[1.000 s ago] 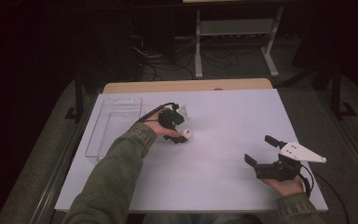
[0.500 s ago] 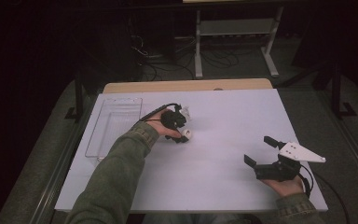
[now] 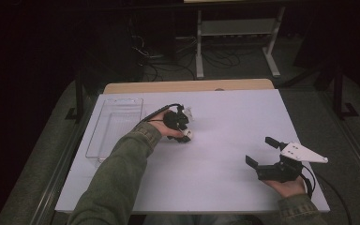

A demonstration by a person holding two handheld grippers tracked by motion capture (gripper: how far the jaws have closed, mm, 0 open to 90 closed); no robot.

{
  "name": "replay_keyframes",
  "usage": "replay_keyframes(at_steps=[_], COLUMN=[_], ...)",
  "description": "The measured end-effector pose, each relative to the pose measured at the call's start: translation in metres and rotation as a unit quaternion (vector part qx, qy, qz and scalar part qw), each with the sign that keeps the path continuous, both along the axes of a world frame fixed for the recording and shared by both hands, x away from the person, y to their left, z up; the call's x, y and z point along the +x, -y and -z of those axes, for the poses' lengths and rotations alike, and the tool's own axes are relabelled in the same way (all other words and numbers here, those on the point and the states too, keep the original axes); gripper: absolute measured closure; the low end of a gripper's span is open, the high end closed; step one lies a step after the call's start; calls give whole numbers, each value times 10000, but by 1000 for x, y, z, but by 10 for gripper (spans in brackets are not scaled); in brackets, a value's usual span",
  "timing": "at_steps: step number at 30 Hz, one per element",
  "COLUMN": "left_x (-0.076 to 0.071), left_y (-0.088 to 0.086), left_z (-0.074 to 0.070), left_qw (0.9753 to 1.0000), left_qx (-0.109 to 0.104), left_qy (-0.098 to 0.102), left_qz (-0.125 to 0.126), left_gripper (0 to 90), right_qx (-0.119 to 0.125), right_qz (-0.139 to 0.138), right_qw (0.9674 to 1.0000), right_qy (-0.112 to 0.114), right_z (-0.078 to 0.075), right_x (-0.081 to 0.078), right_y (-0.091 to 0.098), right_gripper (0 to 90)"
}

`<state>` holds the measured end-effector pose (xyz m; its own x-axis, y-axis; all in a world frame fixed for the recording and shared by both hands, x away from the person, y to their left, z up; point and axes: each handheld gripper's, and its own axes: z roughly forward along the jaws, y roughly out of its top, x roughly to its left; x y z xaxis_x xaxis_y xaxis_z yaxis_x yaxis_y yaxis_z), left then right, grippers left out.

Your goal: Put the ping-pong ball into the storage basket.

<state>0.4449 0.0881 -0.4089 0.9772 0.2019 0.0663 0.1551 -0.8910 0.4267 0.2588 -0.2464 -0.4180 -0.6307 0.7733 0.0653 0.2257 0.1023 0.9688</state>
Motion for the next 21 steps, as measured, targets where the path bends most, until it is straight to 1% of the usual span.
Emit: replay_keyframes(at_steps=[8,12,21], left_x=[0,1,1], left_y=[1,2,2], left_z=[3,3,3], left_qw=[10000,10000,10000], left_qx=[39,11,50], left_qy=[16,1,33], left_qz=[35,50,63], left_gripper=[461,502,506], right_qx=[2,-6,-4], right_qz=[-5,-13,1], right_qw=[10000,10000,10000], right_qy=[-5,-12,-16], right_z=[0,0,0], right_x=[0,0,0], right_y=[0,0,0], right_gripper=[0,0,0])
